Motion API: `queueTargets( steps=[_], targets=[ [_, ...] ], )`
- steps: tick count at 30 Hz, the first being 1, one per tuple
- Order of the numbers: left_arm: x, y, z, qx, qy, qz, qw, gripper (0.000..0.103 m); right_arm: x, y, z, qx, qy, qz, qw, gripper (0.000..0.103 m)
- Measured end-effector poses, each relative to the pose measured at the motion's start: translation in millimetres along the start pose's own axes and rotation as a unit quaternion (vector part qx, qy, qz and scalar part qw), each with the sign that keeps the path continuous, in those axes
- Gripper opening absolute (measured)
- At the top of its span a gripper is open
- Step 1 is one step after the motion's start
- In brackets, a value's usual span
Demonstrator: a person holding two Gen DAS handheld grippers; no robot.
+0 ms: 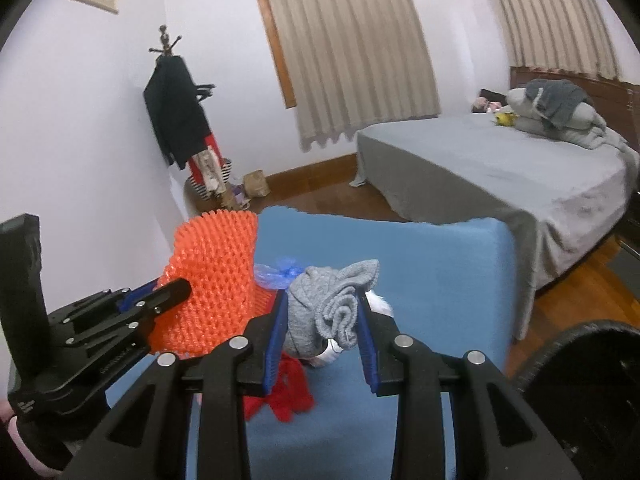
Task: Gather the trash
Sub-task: 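Carry the orange net and grey sock to the black bin and release both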
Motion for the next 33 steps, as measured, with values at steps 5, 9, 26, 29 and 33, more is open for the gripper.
queueTargets(
  steps=[5,9,26,29,33],
  targets=[
    [-4.9,-3.3,-40.5,-0.037,0.030,0.004,0.9989,0.015,-17.6,-35.3,-27.5,-0.030,0.017,-0.004,0.999,0.032],
    [-9.3,-4.3,-77.6,-0.072,0.056,0.009,0.9958,0.015,-38.4,-62.3,-58.6,-0.069,0.040,0.000,0.997,0.032],
    [-39.7,9.6,-254.0,-0.209,0.180,0.034,0.9606,0.015,-105.1,-144.3,-182.7,-0.197,0.154,0.001,0.968,0.035],
    [-43.1,16.6,-269.1,-0.233,0.190,0.047,0.9526,0.023,-110.5,-151.7,-195.7,-0.211,0.167,-0.001,0.963,0.039],
    [-48.7,22.9,-282.5,-0.243,0.202,0.052,0.9473,0.045,-115.2,-159.2,-206.3,-0.232,0.177,-0.006,0.956,0.052]
  ],
)
Point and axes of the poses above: each gripper's, at about its wrist camera, not at the fingertips, and y roughly the way its jaws point, z to its left, x to its top, the point moved 7 cm from there along y, roughly the way its jaws point, and after that the axes turned 13 degrees about z, right-handed, at the moved point
